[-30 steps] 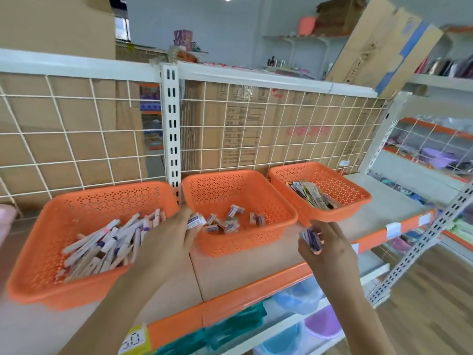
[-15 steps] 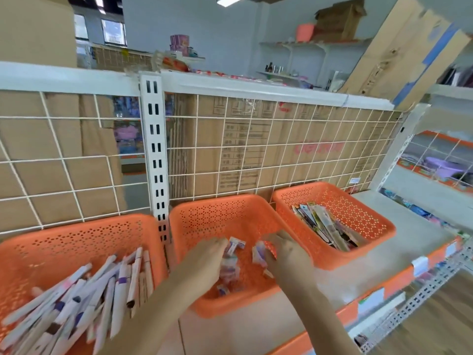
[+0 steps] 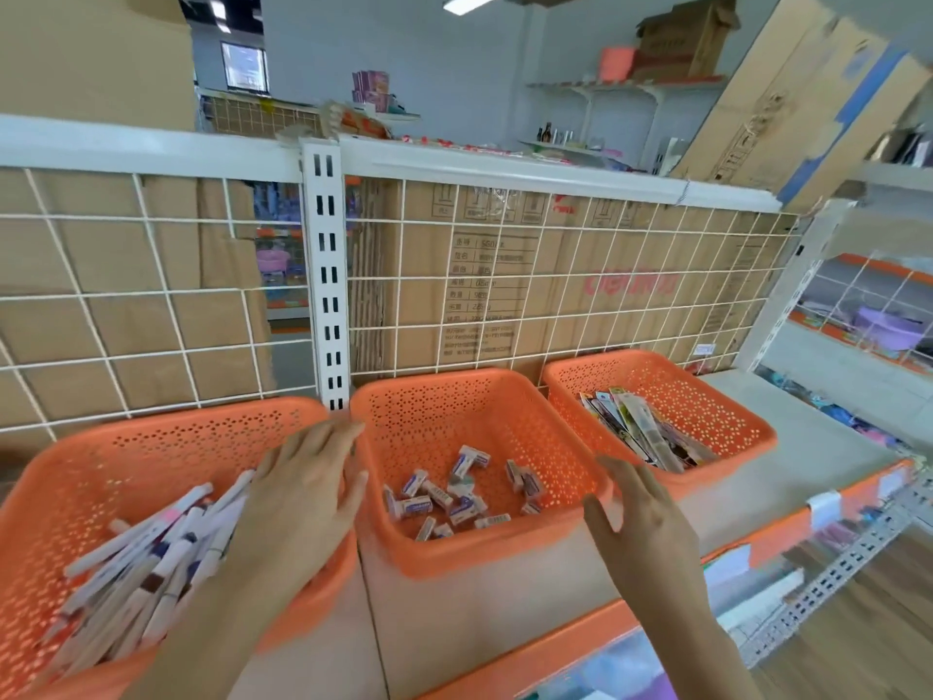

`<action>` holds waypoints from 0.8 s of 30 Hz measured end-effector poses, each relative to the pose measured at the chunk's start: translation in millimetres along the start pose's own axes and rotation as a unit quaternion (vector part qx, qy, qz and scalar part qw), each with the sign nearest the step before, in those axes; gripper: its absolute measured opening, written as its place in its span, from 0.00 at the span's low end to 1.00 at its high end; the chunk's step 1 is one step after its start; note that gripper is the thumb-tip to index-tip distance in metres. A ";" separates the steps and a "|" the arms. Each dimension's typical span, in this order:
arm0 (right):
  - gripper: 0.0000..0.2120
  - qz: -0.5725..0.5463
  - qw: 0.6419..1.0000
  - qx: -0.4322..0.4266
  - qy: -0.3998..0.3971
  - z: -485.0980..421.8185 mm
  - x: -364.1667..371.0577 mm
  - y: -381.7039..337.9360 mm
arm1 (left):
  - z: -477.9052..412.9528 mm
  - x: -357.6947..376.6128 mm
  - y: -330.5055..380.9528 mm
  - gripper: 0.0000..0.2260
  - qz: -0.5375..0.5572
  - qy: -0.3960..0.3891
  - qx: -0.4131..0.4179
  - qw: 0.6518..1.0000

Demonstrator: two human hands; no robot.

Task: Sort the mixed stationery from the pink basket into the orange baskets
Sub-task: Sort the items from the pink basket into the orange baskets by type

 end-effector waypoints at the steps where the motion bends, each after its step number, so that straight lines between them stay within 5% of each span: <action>1: 0.20 0.003 1.000 -0.001 0.003 5.7 -4.5 -0.7 | 7.3 -6.9 -4.5 0.18 -0.010 0.011 -0.004 1.000; 24: 0.17 -0.105 0.983 -0.119 -0.088 136.3 -8.7 -168.1 | 279.8 -145.0 -129.0 0.20 -0.125 0.072 -0.249 0.958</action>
Point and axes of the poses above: each hand's wrist, its own z-axis away from the middle knuckle, its own x-axis out of the palm, y = z × x, the point moved 5 cm from there along -z, towards the middle knuckle, and after that the axes turned 2 degrees about -z, right-handed, at the moved point
